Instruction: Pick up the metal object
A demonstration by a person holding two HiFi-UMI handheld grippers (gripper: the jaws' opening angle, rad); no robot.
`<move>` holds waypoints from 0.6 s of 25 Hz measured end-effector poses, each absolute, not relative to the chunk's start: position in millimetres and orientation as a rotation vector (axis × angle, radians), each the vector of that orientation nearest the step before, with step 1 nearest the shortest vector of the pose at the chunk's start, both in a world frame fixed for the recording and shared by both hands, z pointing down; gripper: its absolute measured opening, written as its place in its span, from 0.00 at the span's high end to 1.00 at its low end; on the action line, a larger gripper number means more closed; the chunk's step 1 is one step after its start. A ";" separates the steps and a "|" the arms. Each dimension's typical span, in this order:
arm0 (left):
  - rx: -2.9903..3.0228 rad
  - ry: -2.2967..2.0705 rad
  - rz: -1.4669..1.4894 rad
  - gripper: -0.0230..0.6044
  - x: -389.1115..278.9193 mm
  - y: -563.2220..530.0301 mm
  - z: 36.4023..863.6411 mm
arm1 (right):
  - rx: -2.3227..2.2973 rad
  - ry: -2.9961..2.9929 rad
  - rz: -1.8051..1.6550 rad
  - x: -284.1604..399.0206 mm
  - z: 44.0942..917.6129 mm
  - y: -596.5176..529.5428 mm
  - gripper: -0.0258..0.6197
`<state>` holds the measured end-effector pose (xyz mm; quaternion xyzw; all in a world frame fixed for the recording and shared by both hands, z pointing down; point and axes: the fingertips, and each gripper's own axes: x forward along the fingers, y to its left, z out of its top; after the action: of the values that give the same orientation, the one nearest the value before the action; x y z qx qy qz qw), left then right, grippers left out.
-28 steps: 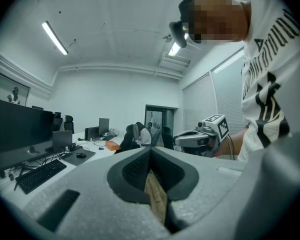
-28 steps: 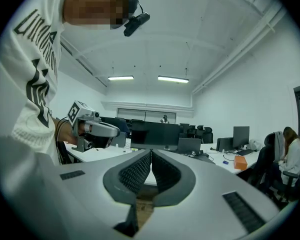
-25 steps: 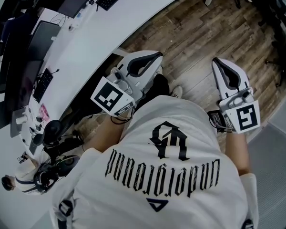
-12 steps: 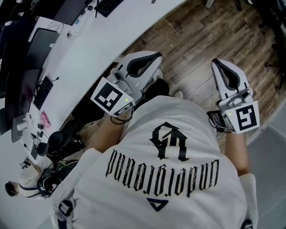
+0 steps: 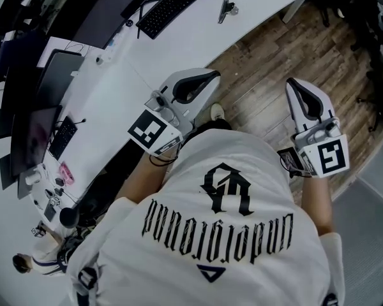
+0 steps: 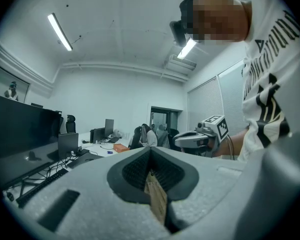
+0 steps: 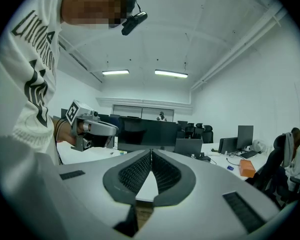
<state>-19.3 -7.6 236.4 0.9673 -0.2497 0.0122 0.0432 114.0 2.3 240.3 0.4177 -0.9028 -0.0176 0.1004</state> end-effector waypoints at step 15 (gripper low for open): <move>2.971 -0.754 0.030 0.94 -94.2 -81.4 231.3 | 1.231 -2.662 -0.067 37.3 233.0 -79.8 0.94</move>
<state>-94.2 -81.4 231.3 0.9685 -0.2459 0.0098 0.0379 37.3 -79.8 233.0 0.4174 -0.9025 -0.0228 0.1037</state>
